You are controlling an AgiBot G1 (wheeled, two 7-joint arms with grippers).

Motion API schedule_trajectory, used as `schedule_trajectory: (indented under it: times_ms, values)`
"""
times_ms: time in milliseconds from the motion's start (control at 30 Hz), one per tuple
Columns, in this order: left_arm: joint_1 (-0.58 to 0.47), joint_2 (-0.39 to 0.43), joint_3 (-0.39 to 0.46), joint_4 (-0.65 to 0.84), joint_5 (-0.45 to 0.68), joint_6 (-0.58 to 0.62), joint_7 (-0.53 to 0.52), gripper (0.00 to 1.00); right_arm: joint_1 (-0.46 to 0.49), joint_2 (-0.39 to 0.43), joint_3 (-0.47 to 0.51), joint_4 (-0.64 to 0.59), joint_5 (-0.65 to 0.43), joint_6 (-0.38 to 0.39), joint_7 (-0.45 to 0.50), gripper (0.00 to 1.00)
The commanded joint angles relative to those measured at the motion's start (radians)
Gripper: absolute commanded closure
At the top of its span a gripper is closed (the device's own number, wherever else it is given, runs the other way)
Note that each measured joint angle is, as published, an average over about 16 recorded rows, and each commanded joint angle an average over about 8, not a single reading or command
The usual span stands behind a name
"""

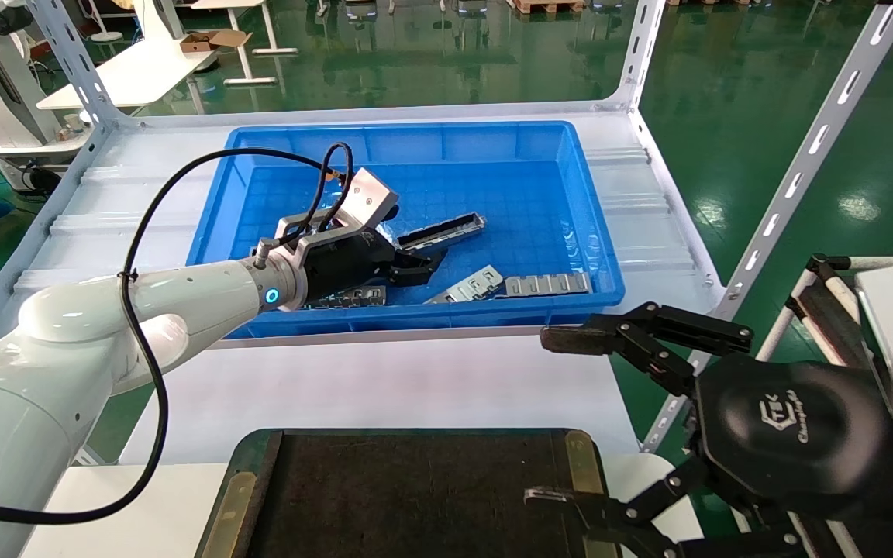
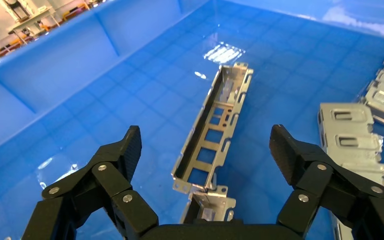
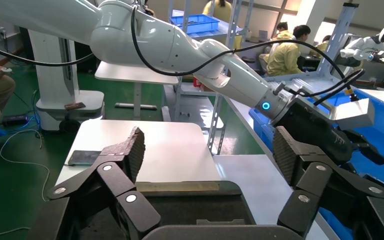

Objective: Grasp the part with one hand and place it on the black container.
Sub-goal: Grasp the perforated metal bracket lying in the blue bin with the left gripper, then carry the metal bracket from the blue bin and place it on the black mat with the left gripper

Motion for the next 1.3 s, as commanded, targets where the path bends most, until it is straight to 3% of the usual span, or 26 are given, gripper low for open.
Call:
schedule_trajectory:
  times_ms: [33, 833, 1300]
  values:
    - [0.003, 0.000, 0.013, -0.005, -0.005, -0.010, -0.008, 1.00, 0.000, 0.000, 0.000, 0.000, 0.000, 0.000, 0.000, 1.00]
    - [0.012, -0.004, 0.126, -0.021, -0.094, -0.057, -0.039, 1.00, 0.000, 0.000, 0.000, 0.000, 0.000, 0.000, 0.000, 1.00]
    - [-0.019, -0.011, 0.143, -0.021, -0.174, -0.037, -0.014, 1.00, 0.000, 0.000, -0.001, 0.000, 0.000, 0.000, 0.000, 1.00]
